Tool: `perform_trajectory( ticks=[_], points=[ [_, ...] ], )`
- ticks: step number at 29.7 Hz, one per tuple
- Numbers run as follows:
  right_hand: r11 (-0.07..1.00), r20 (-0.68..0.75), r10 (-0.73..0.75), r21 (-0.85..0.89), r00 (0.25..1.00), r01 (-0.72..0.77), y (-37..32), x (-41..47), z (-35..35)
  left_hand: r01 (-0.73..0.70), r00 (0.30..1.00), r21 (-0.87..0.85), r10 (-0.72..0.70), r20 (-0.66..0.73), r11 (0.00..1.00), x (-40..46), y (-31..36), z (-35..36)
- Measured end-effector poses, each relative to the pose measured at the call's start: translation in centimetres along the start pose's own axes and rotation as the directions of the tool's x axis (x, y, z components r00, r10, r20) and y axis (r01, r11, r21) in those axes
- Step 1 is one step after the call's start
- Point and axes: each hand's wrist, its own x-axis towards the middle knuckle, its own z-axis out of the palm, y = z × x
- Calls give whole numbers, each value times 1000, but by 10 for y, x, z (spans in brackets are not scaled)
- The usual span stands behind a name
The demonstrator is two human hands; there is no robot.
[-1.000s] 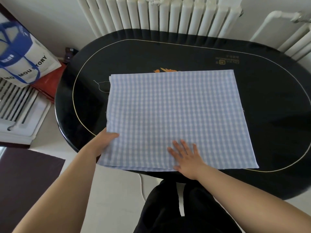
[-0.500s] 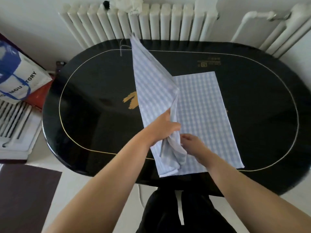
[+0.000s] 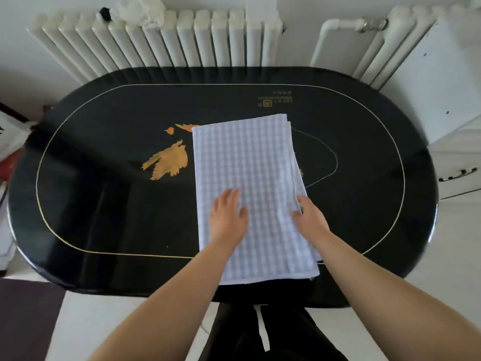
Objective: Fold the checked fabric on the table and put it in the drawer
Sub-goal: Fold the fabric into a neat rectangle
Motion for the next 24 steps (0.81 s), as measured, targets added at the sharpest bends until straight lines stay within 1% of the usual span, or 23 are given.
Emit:
perform_trajectory(
  ticks=[2, 3, 4, 6, 8, 11, 14, 16, 18, 20, 22, 24],
  points=[
    [993, -161, -72, -101, 984, 56, 2, -1, -1, 143, 989, 90, -146, 29, 986, -2, -22, -3],
    [993, -207, -65, -113, 976, 42, 2, 2, -3, 184, 979, 108, -192, 64, 977, -4, -31, -2],
    [994, -212, -32, -105, 977, 10, 3, 5, -6, 199, 973, 114, -210, 100, 973, -7, -37, 0],
    [995, -142, 14, -98, 990, -28, 5, 12, -14, 182, 970, 123, -199, 140, 976, -13, -46, 6],
    [989, -81, 6, -146, 997, -18, 7, 19, -19, 162, 974, 153, -183, 135, 975, -19, -51, 12],
    [963, -64, -34, -270, 997, 15, 6, 28, -22, 120, 979, 233, -154, 133, 965, -27, -54, 19],
    [955, -32, -24, -296, 999, 13, 6, 36, -28, 72, 978, 321, -129, 162, 944, -33, -60, 26],
    [954, -13, -18, -300, 1000, 13, 8, 38, -30, 70, 977, 340, -134, 168, 938, -36, -62, 29],
    [958, -50, -3, -285, 999, -11, 12, 38, -29, 125, 978, 287, -168, 128, 950, -39, -59, 30],
    [975, -84, 48, -211, 995, -65, 17, 33, -28, 274, 960, 119, -279, 21, 954, -43, -51, 28],
    [981, -37, 103, -160, 994, -107, 22, 27, -26, 419, 904, -73, -423, -54, 905, -43, -44, 26],
    [973, 38, 137, -191, 990, -128, 29, 23, -24, 507, 846, -215, -530, -59, 834, -39, -43, 21]
  ],
)
